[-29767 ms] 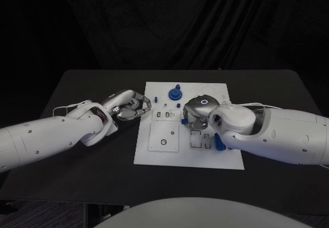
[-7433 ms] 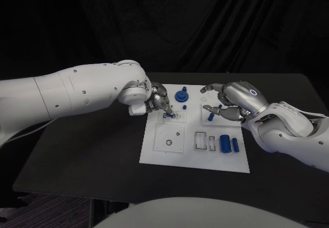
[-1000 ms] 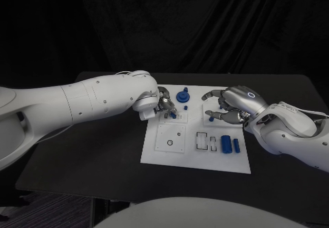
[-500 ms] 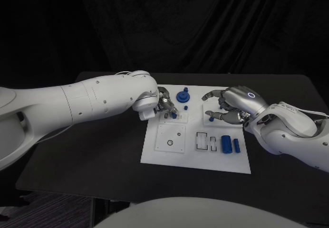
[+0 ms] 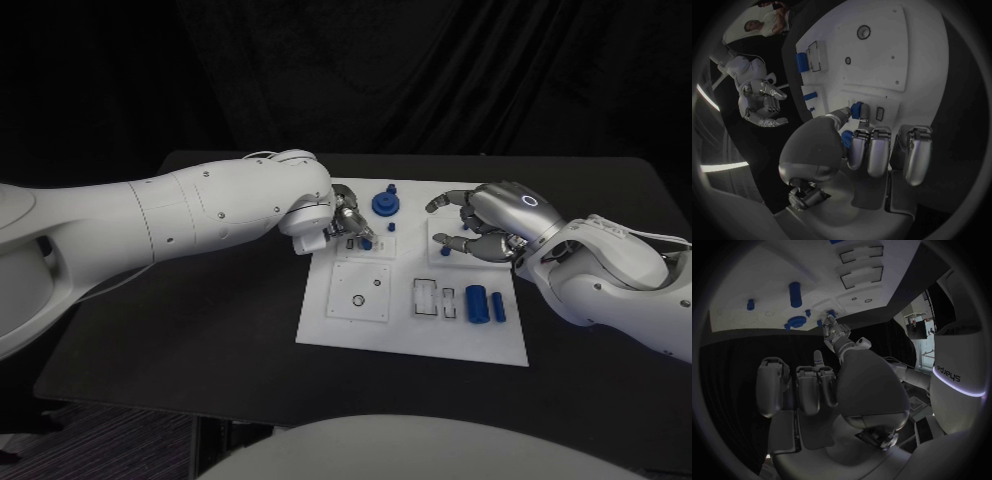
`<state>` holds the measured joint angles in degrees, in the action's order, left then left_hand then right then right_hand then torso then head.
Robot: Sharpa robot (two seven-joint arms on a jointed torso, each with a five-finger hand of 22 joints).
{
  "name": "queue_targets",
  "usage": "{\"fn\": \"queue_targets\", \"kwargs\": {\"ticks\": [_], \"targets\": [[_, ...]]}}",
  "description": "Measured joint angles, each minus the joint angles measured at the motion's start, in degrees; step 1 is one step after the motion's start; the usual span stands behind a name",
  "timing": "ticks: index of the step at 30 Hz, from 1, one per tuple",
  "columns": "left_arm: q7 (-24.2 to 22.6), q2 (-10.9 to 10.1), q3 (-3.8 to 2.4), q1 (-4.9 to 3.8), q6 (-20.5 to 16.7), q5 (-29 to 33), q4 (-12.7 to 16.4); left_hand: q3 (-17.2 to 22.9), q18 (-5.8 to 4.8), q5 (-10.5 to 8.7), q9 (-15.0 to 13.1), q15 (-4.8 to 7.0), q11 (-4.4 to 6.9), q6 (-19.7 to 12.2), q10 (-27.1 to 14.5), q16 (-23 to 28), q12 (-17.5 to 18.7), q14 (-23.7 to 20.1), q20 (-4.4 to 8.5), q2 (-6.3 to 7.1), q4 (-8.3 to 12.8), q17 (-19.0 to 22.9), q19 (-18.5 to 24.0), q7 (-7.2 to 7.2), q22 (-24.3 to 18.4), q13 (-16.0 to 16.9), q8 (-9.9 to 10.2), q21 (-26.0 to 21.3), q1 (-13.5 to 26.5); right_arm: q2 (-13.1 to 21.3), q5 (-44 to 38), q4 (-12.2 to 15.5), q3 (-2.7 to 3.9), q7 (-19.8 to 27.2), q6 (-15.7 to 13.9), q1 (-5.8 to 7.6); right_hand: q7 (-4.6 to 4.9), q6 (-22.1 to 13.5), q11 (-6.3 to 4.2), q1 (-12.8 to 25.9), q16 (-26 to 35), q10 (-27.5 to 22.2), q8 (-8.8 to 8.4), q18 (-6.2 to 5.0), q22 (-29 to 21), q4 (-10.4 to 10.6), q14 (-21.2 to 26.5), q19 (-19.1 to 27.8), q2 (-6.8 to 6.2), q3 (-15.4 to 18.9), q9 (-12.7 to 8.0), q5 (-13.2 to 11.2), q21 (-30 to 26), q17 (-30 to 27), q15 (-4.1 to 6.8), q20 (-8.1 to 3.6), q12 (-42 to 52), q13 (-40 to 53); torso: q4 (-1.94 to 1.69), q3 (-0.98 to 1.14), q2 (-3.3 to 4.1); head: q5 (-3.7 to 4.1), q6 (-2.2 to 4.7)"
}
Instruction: Assemble the parts on the task board
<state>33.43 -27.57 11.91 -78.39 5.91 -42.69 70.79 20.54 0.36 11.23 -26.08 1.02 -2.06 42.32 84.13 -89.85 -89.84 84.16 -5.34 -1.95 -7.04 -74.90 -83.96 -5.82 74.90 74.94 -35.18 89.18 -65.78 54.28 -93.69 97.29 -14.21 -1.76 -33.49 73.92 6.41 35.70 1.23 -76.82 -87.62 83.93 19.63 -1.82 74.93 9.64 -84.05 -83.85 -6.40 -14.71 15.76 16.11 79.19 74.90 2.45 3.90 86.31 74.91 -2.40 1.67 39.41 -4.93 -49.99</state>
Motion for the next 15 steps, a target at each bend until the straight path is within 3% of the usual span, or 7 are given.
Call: {"fn": "queue_targets", "kwargs": {"ticks": [7,15], "targets": [[0.0,-0.16,0.02,0.03,0.27,0.04,0.02,-0.95,0.0,0.0,-2.94,0.16,0.4,0.01,0.01,0.0,0.0,-0.16,0.0,-0.57,-0.32,0.0,0.0,0.14,0.0,0.0,-2.01,0.0,-0.57,0.01,0.0,0.0,0.0,-0.04,0.09,0.0,0.0,0.0,0.0,0.0,0.0,0.0,0.0,0.0,0.0,0.0,0.0,0.0,0.0,0.0,0.0,0.0,0.0,0.0,0.0,0.0,0.0,0.0,-0.01,-0.01,0.01,-0.08,0.0],[0.06,-0.26,0.05,0.07,0.49,0.04,-0.02,-1.74,0.0,0.0,-4.54,0.22,0.59,-1.0,-0.18,0.0,0.0,-0.22,0.0,-0.56,-0.8,0.0,0.0,0.48,0.0,0.0,-2.43,0.0,-0.57,0.02,0.0,0.0,0.0,-0.06,0.19,0.0,0.0,0.0,0.0,0.0,0.0,0.0,0.0,0.0,-0.01,0.0,0.0,0.0,0.0,0.0,0.01,0.0,0.0,0.0,0.0,0.0,0.0,0.0,-0.03,-0.03,0.0,-0.02,0.0]]}}
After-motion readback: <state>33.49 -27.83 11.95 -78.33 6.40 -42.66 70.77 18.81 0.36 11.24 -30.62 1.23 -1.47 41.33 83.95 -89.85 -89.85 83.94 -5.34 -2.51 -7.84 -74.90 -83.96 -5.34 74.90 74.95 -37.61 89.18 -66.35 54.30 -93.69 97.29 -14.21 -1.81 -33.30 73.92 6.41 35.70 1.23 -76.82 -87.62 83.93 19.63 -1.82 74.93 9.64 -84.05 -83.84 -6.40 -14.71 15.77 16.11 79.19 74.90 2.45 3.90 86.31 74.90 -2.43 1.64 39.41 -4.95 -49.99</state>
